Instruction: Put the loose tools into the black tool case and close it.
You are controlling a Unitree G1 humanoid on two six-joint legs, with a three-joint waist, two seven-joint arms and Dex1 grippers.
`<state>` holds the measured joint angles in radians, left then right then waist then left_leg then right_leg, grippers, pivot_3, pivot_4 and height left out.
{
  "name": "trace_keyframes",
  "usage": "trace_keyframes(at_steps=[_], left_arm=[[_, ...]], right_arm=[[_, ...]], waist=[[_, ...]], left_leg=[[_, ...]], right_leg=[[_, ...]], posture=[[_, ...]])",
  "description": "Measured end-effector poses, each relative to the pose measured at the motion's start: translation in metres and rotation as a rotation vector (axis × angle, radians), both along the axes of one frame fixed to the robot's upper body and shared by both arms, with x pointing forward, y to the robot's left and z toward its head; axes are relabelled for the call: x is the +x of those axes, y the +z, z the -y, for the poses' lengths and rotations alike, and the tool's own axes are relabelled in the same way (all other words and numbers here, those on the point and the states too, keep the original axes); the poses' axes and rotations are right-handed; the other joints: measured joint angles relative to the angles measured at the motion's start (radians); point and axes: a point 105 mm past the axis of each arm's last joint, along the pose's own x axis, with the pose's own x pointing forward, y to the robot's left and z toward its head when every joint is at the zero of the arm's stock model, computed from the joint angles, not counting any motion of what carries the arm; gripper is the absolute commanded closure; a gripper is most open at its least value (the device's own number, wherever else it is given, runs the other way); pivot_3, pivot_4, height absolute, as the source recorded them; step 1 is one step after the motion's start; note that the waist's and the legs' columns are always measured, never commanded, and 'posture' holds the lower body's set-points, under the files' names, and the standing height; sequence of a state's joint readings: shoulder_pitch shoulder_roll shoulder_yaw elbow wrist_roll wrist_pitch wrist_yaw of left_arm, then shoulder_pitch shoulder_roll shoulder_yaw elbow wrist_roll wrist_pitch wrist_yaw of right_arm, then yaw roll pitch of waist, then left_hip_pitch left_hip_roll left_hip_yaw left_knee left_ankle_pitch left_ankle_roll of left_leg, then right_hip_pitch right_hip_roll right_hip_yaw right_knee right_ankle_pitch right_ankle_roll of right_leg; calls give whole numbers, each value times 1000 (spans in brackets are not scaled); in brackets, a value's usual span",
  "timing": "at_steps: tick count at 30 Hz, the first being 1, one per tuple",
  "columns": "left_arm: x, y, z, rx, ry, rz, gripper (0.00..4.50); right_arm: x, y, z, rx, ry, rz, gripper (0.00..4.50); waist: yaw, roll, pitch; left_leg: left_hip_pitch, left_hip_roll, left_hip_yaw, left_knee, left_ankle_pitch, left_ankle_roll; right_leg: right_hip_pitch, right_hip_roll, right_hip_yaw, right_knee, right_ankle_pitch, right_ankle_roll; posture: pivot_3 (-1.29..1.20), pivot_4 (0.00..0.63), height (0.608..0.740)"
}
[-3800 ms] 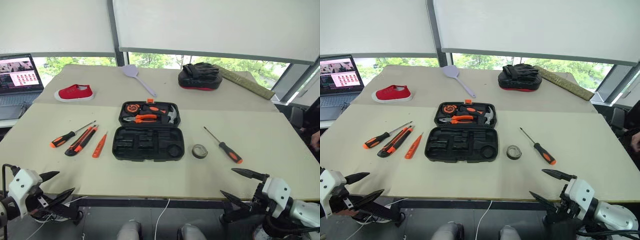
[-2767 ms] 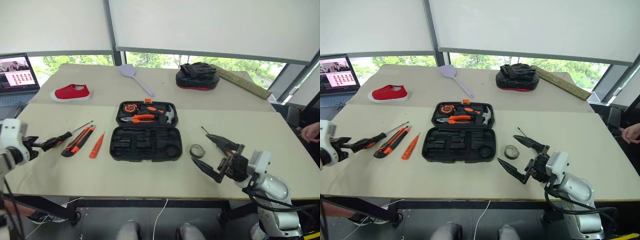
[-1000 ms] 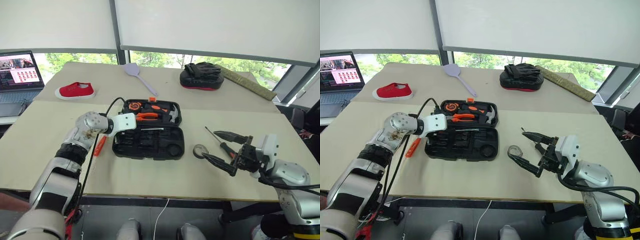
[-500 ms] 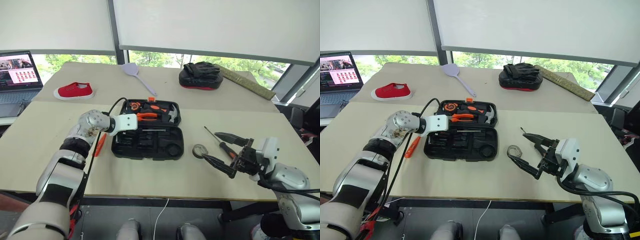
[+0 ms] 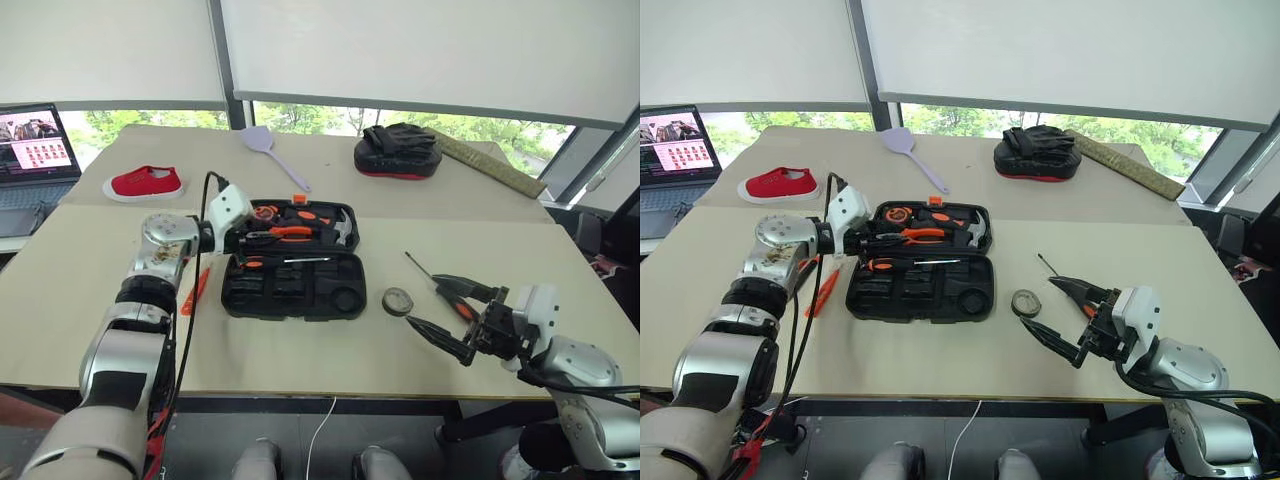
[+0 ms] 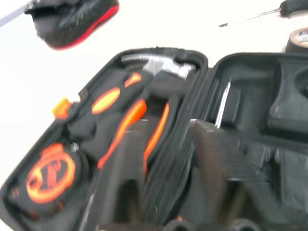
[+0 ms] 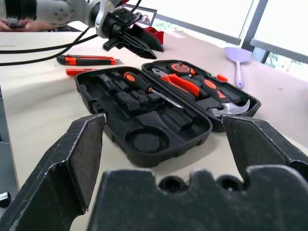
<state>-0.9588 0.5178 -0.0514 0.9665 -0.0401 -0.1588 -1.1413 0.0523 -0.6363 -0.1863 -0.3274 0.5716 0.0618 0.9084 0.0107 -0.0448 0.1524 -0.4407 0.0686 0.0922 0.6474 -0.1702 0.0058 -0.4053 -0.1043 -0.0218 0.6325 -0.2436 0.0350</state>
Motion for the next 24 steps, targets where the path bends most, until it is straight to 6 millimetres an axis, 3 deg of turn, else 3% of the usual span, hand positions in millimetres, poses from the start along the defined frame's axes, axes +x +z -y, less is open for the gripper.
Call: trace_keyframes(at_steps=[2,4,17,24], left_arm=[[-3,-21,-1,-18,38,-71,4449],[-3,-29,4,-37,60,-97,4449],[2,-31,13,-29,110,-118,4449],[7,-35,22,170,99,-93,4449]], right_arm=[[0,-2,1,1,-4,-9,0],[-1,-3,1,4,-4,-11,0],[-5,-11,3,13,-19,-44,0],[-6,-15,4,22,-33,-54,0]], waist=[[0,0,0],[6,0,0],[12,1,0],[18,6,-6]], left_leg=[[0,0,0,0,0,0],[0,0,-1,1,0,0],[0,0,-2,3,0,0],[2,-1,-2,4,0,0]], right_leg=[[0,0,0,0,0,0],[1,0,-1,0,0,0],[2,0,-1,1,1,0],[5,0,0,0,1,1]], posture=[[0,150,740],[0,150,740],[0,150,740],[0,150,740]])
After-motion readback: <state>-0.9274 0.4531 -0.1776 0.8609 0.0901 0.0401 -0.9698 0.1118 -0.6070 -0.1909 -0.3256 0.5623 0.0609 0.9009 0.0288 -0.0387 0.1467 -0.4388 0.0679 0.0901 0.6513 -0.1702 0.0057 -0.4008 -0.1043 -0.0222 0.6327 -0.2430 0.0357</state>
